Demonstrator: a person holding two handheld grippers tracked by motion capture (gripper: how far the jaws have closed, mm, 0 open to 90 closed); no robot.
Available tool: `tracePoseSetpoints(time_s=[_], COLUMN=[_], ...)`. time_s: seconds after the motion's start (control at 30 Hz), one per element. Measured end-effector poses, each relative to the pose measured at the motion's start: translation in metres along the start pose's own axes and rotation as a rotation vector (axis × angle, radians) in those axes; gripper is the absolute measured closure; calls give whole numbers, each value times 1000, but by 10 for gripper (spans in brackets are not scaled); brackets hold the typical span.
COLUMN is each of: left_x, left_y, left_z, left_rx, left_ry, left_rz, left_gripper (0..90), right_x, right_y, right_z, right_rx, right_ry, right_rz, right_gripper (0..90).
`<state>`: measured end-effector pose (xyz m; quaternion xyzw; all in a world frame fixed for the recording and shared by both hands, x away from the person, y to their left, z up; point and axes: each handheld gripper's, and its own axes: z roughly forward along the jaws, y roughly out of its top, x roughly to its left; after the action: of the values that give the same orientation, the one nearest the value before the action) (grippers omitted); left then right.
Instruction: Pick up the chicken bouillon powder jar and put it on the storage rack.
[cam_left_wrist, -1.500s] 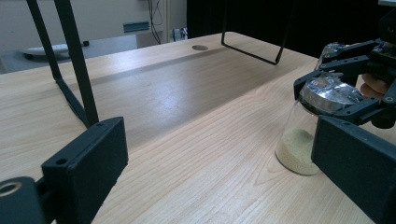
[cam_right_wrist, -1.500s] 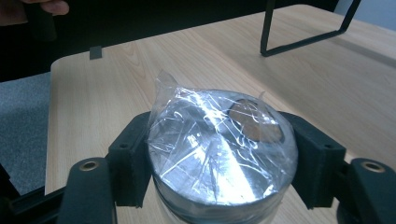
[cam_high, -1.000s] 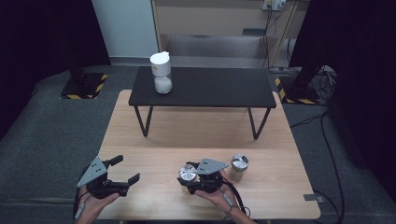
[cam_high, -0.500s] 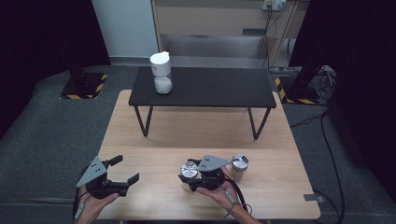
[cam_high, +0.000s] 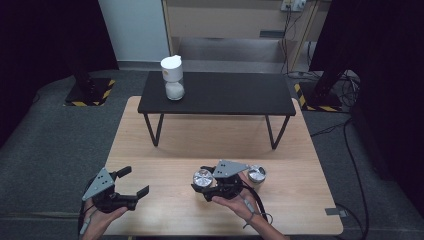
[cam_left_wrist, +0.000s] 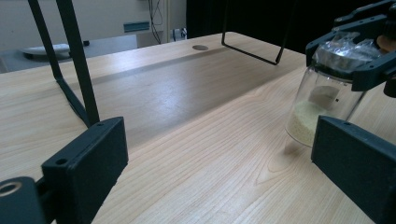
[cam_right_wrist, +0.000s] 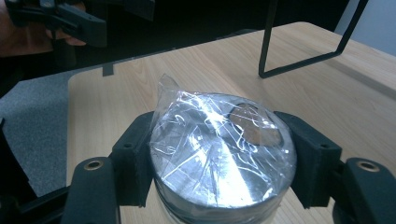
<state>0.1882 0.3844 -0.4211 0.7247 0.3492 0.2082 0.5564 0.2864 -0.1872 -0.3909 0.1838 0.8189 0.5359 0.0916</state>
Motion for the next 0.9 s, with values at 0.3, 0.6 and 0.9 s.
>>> tracePoseSetpoints(time_s=[0.3, 0.6, 0.9], left_x=[0, 0, 1], left_y=[0, 0, 0], left_z=[0, 0, 1], left_rx=[-1, -2, 2], left_ry=[1, 0, -1], left_rz=[-5, -8, -11], left_gripper=[25, 21, 21], right_x=[-8, -18, -25], right_y=[19, 39, 59], right_z=[-9, -22, -35], right_rx=[3, -3, -5], right_ry=[9, -2, -16], right_rz=[9, 22, 22], right_gripper=[350, 350, 350])
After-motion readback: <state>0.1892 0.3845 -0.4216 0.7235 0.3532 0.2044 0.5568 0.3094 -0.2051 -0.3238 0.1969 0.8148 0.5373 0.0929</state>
